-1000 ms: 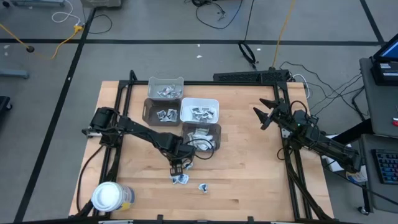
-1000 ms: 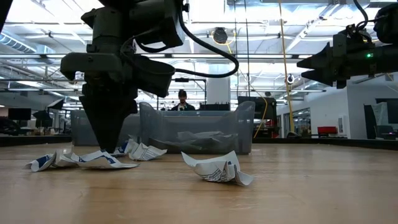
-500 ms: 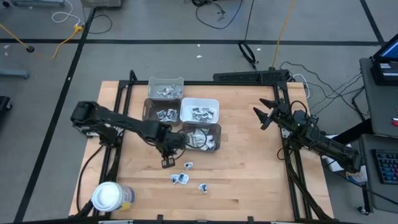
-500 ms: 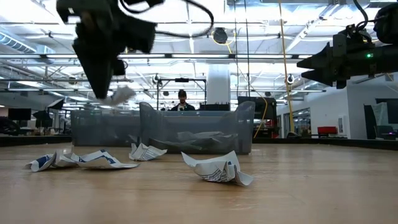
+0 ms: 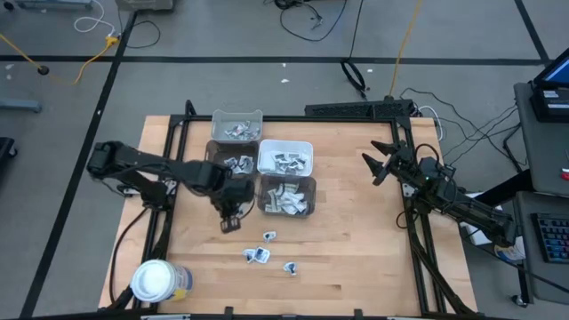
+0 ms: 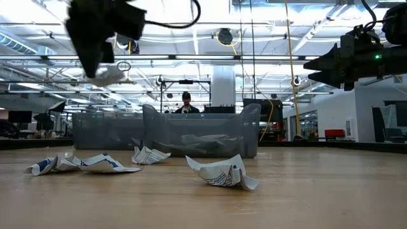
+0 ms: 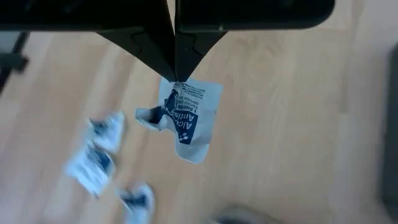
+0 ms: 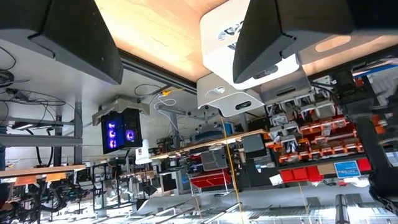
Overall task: Pick & Place First Aid Supplies
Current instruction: Put the blue alcohol pad into the left black bin
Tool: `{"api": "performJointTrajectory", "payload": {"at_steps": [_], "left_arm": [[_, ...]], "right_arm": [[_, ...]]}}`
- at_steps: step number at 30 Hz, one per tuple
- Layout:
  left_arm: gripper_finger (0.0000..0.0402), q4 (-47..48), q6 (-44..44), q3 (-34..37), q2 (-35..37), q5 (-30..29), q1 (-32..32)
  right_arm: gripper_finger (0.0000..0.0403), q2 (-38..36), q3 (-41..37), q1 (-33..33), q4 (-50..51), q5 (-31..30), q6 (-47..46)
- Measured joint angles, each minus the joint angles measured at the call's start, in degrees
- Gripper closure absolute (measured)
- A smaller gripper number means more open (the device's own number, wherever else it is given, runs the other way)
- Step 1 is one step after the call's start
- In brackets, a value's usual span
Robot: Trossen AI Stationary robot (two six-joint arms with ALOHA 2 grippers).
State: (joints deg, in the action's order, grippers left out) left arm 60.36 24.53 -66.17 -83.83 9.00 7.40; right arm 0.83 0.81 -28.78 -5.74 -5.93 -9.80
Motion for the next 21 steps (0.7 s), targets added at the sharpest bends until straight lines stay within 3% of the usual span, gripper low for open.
{"api": "performJointTrajectory", "payload": {"at_steps": [21], "left_arm": [[0.0401,3.04,-10.14,0.0,0.0,0.03,-37.23]], "right_arm": [[0.0105,0.0,0.0,0.01,0.0,0.0,0.0]]}}
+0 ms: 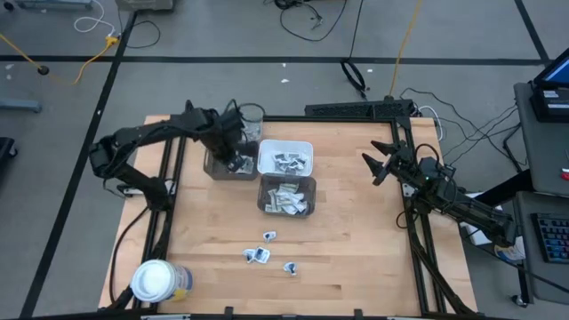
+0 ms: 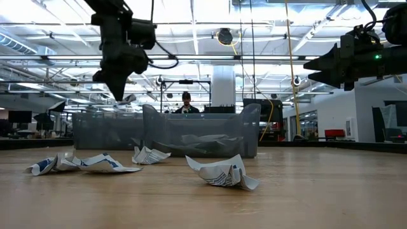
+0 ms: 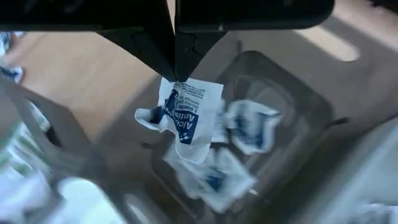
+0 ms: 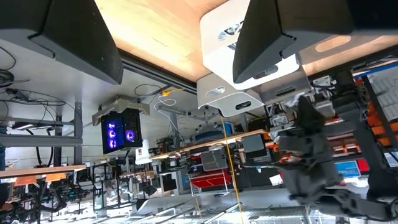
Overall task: Pick & Place First Aid Supplies
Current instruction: Put the blue alcohol pad into the left black bin
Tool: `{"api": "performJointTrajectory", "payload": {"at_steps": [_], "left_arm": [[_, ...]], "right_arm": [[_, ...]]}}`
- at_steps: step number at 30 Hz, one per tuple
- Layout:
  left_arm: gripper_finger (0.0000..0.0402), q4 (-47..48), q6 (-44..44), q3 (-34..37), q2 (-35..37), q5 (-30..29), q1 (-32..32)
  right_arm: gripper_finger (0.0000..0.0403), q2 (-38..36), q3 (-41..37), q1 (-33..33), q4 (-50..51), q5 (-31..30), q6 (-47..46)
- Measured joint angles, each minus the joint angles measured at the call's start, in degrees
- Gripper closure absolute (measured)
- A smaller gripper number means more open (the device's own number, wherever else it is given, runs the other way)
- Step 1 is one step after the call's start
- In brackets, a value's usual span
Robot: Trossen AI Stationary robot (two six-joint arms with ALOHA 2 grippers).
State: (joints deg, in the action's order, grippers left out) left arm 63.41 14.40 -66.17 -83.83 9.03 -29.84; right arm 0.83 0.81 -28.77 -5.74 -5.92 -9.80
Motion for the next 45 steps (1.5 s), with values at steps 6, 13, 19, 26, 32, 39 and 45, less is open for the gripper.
{"api": "performJointTrajectory", "payload": {"at_steps": [6,13,19,26,32,39,45], "left_arm": [[0.0401,1.45,-1.51,0.0,0.0,-0.06,-8.26],[0.0401,0.19,-2.33,-0.02,-4.42,-2.88,-9.04],[0.0401,-4.01,-2.28,-0.03,-9.97,-2.91,-7.93],[0.0401,-8.9,-2.26,0.0,-15.33,-1.42,-6.46],[0.0382,-11.15,-1.23,0.0,-15.76,-1.52,-5.85],[0.028,-11.21,-1.93,-0.02,-14.73,-1.92,-5.87],[0.0175,-10.67,-1.91,-0.02,-14.73,-1.99,-5.87]], "right_arm": [[0.0105,0.0,0.0,-0.01,0.0,0.01,0.0],[0.0105,0.0,0.01,-0.01,0.0,-0.01,0.0],[0.0105,0.0,-0.01,0.0,0.0,0.01,0.0],[0.0105,-0.01,0.01,0.0,0.0,0.01,0.0],[0.0105,0.0,0.01,-0.01,0.0,0.0,0.0],[0.0105,0.0,0.01,0.0,0.0,0.0,0.0],[0.0105,-0.01,-0.01,0.0,0.0,0.0,0.0]]}}
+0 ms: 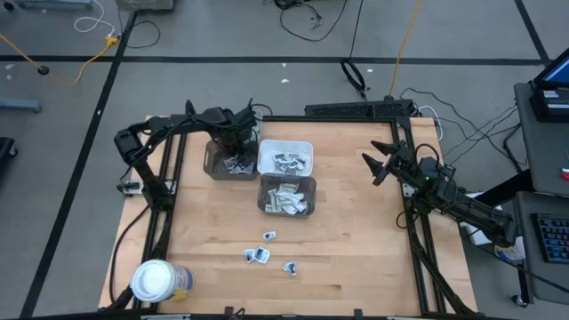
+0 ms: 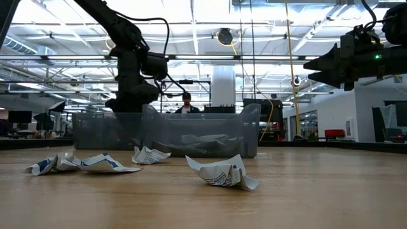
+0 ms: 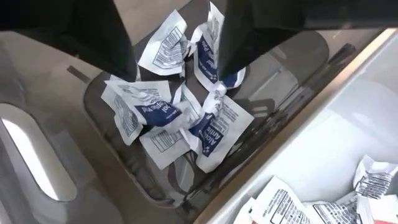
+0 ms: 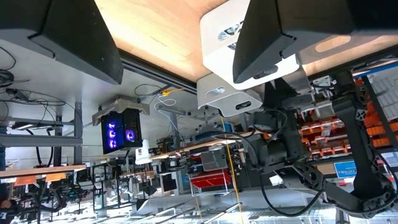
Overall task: Pick & Place First Aid Supplies
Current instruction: Put the blue alcohol pad into the left black bin
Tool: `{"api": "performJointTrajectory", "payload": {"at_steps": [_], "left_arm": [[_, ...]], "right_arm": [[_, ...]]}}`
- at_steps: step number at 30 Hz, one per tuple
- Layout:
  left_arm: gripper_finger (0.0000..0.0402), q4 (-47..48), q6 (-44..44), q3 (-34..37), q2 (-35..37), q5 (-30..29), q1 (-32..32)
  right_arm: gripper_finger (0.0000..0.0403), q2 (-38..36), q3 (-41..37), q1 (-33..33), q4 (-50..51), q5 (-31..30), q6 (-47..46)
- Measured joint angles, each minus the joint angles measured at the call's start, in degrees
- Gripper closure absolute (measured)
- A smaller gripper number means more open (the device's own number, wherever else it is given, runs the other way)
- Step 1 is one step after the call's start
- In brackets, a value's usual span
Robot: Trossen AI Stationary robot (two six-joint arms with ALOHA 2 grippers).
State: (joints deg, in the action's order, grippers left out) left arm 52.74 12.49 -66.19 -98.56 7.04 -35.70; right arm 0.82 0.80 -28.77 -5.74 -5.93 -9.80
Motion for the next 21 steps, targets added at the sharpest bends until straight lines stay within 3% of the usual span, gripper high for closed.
{"api": "performJointTrajectory", "payload": {"at_steps": [9,21], "left_arm": [[0.0109,1.44,0.33,-0.05,2.7,-0.1,0.9],[0.0127,4.25,-0.74,-0.09,11.41,-1.3,9.86]], "right_arm": [[0.0105,0.0,0.0,-0.02,0.0,0.01,0.0],[0.0105,0.0,0.01,0.0,0.0,-0.01,0.0]]}}
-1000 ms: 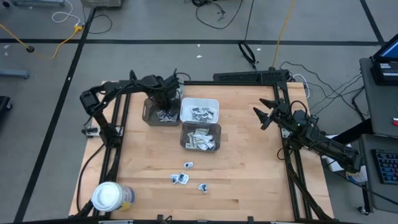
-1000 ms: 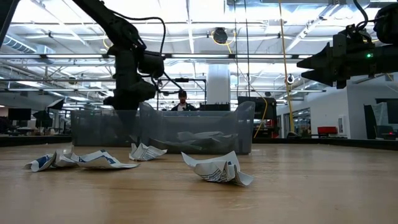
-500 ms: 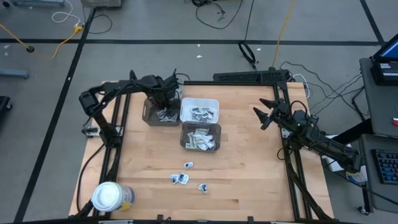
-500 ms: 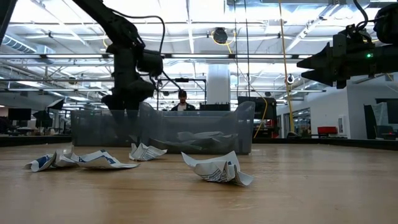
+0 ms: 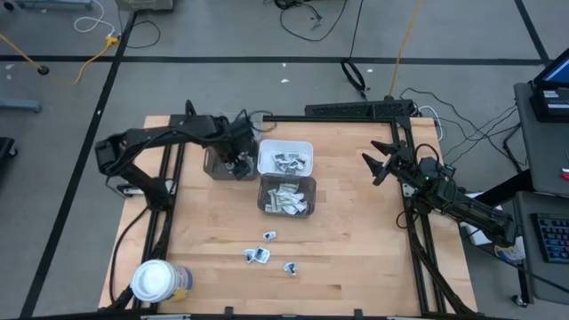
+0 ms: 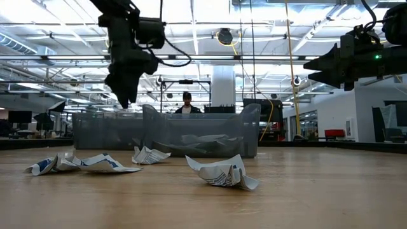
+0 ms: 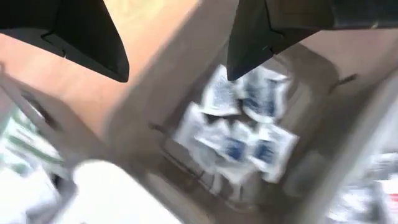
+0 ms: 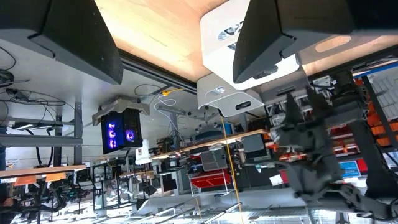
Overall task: Pick & Place First Aid Supplies
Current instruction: Put the blue alcohol pad into the left black bin
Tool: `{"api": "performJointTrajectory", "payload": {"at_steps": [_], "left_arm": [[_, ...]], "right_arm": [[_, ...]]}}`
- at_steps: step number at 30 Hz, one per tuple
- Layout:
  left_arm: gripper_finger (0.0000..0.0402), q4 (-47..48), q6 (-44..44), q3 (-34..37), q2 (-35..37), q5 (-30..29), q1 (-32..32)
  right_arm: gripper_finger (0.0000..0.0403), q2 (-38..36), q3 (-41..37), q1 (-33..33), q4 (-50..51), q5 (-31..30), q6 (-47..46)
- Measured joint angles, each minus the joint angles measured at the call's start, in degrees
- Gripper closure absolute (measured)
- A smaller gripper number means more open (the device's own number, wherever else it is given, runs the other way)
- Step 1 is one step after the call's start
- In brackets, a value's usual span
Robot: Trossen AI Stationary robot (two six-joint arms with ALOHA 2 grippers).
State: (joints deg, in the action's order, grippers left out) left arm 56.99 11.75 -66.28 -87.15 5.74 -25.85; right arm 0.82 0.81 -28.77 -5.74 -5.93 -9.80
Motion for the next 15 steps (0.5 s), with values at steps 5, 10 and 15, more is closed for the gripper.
{"api": "performJointTrajectory", "payload": {"at_steps": [5,10,15], "left_arm": [[0.0123,-0.11,-0.05,0.0,0.0,-0.03,7.21],[0.0121,-0.07,2.42,0.0,0.0,-0.6,14.88],[0.0128,-0.07,5.78,0.0,0.0,-0.4,22.89]], "right_arm": [[0.0105,0.0,0.01,0.0,0.0,0.02,0.0],[0.0105,0.0,0.01,-0.01,0.0,0.01,0.0],[0.0105,0.02,-0.01,-0.01,0.0,0.02,0.0]]}}
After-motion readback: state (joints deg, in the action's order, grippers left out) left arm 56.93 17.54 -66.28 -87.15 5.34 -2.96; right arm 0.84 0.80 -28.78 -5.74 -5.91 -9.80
